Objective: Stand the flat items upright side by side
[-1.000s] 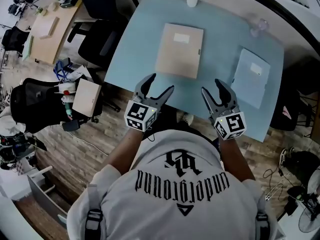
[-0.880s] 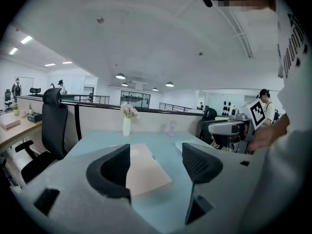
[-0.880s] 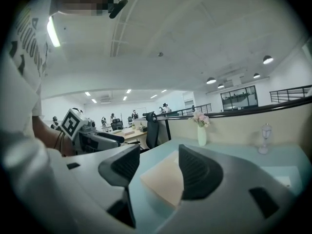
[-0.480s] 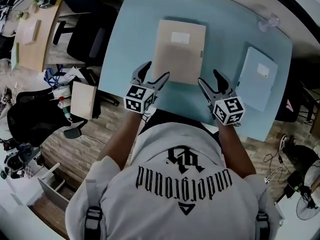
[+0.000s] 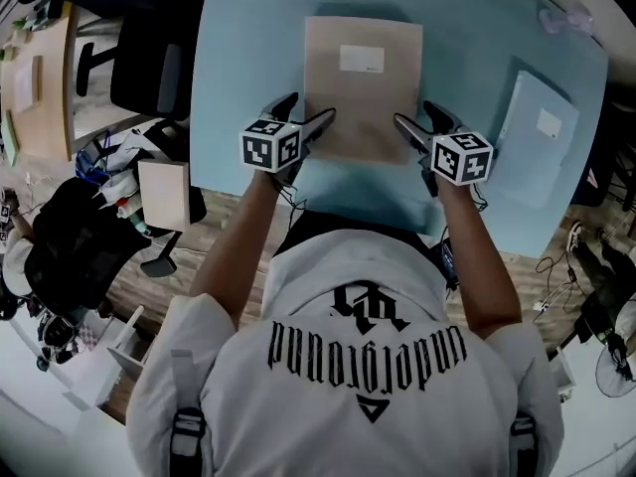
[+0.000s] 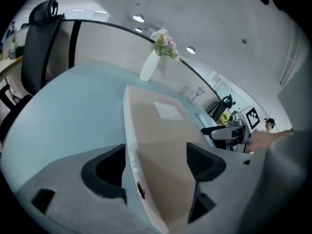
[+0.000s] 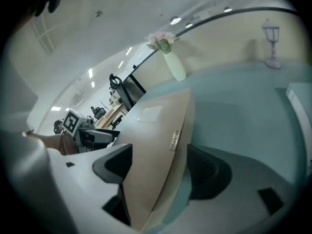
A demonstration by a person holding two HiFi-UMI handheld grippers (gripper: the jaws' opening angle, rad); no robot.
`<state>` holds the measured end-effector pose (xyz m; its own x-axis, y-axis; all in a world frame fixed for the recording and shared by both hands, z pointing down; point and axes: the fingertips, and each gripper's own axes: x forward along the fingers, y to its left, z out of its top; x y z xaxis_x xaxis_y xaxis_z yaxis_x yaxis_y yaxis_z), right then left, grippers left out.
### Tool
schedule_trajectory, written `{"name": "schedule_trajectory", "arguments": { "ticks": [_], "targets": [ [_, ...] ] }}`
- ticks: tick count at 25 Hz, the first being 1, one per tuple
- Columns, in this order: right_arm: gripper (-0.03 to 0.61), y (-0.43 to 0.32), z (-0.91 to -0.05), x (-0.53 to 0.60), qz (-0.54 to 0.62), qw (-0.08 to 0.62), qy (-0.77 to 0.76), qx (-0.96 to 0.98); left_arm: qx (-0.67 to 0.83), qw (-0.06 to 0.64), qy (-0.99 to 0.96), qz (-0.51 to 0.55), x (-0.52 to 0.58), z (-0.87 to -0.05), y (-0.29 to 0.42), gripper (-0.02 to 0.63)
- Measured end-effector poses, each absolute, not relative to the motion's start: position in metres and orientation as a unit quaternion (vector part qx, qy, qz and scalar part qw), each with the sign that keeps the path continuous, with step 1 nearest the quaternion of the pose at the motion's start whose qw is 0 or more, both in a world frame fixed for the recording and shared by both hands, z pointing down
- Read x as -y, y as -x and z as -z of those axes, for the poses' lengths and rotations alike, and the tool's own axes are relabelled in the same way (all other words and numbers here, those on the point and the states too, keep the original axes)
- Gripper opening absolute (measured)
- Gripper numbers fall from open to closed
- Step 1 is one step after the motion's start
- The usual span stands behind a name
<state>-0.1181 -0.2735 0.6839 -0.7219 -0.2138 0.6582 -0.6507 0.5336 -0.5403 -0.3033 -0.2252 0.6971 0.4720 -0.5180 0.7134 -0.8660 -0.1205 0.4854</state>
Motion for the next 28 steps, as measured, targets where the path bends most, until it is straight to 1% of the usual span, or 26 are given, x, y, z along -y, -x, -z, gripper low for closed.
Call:
{"name": "schedule_trajectory", "arguments": {
  "ticks": [3,5,7,14,17,23,26,28],
  "targets": [
    [0.354,0.124,-0.706,0.284,-0.453,0.266,-0.259,0.81,0.446,0.509,-0.718,-0.161,0.233,-0.713,0.296,0.399],
    [0.352,0.128,-0.718,0.287,-0.485,0.265,-0.257,0.793,0.434,0.523,-0.716,-0.159,0.236,-0.721,0.293,0.389],
    [0.342,0.131,-0.724,0.29,-0.495,0.269,-0.257,0.785,0.435,0.521,-0.716,-0.165,0.239,-0.725,0.295,0.339],
    [0.33,0.132,-0.719,0.295,-0.47,0.275,-0.273,0.793,0.447,0.492,-0.723,-0.188,0.246,-0.72,0.295,0.322],
    [0.326,0.129,-0.688,0.308,-0.411,0.267,-0.29,0.822,0.459,0.438,-0.746,-0.201,0.262,-0.693,0.291,0.319],
    [0.318,0.107,-0.603,0.339,-0.209,0.253,-0.345,0.879,0.497,0.263,-0.797,-0.221,0.305,-0.609,0.272,0.302],
    [0.318,0.09,-0.578,0.343,-0.117,0.249,-0.387,0.88,0.515,0.192,-0.805,-0.223,0.314,-0.584,0.256,0.299],
    [0.317,0.079,-0.573,0.34,-0.078,0.247,-0.41,0.874,0.524,0.155,-0.807,-0.226,0.316,-0.578,0.246,0.299]
  ]
}}
